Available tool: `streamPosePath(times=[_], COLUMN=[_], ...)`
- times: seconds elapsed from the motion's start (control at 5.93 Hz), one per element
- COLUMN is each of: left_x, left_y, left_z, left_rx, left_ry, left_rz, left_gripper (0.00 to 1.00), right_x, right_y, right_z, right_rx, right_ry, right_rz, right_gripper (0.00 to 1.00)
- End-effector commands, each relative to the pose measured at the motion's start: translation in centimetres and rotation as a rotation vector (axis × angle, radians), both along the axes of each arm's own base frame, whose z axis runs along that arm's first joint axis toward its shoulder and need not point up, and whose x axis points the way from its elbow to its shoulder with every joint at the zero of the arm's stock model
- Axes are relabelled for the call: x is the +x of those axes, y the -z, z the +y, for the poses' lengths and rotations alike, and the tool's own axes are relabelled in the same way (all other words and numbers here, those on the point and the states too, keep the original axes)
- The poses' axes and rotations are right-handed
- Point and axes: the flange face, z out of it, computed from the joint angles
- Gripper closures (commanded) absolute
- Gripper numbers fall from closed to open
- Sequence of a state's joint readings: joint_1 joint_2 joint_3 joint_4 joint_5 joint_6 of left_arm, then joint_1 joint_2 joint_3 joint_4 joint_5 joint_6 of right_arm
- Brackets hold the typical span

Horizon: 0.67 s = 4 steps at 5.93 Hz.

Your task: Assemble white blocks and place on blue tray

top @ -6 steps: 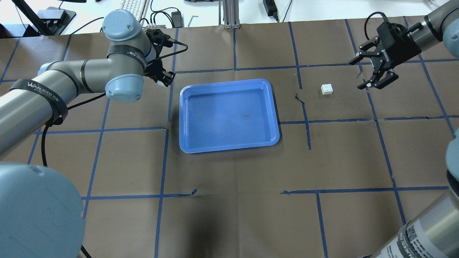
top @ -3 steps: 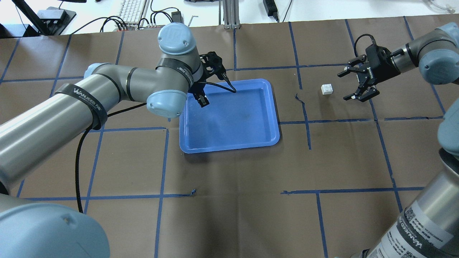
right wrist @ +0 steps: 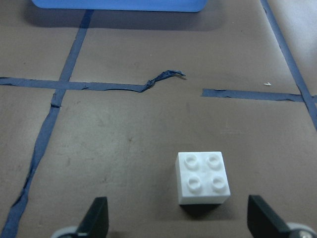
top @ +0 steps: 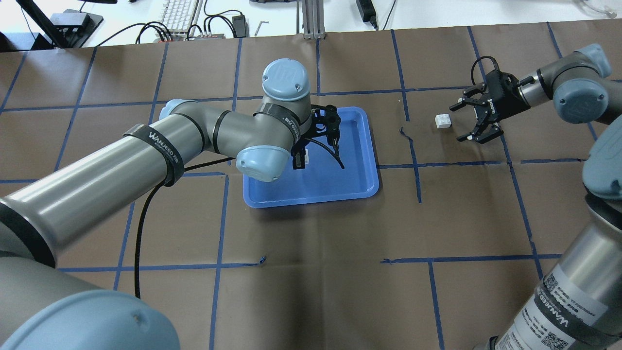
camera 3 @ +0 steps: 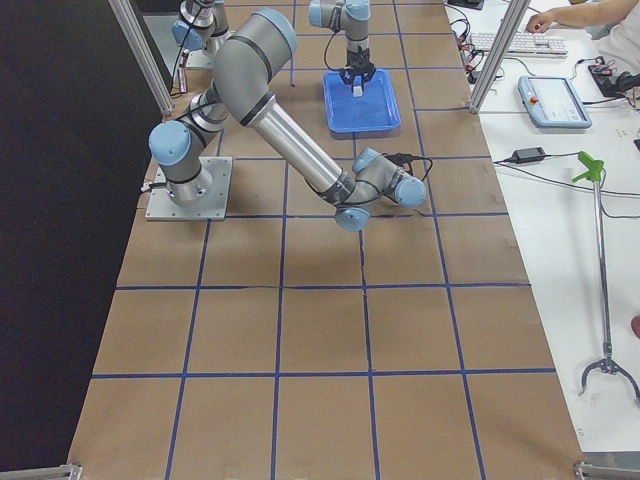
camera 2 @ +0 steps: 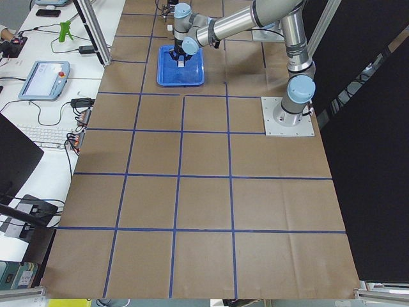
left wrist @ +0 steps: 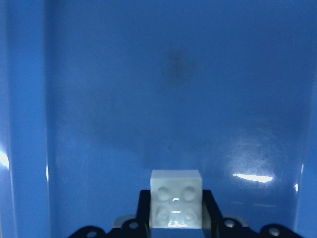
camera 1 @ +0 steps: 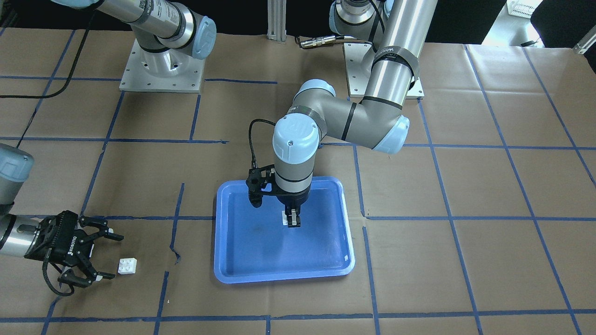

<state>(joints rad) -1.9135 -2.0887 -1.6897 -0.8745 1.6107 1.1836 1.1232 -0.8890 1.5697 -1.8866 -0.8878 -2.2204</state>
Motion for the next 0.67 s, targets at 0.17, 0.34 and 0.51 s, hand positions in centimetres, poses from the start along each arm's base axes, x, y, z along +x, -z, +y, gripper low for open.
streamPosePath(times=[0.17,0.34,0.51], left_x=[-0.3,-0.4,-0.3], left_y=[2.7,3.3,1.8], left_z=[0.3,0.2,-0.1], left_rx=[0.042,0.045,0.028], left_ry=[0.020,0.020,0.023], left_rz=[-0.014,-0.010,-0.014], left_gripper=[0.52,0.02,0.01], right_x=[1.7,1.7,1.7], right_y=[0.1,0.2,0.1], right_z=[-0.4,-0.4,-0.5], right_rx=[-0.003,-0.006,-0.009], right_ry=[-0.024,-0.024,-0.023], right_rz=[0.003,0.005,0.005], right_gripper=[0.08,0.34,0.57])
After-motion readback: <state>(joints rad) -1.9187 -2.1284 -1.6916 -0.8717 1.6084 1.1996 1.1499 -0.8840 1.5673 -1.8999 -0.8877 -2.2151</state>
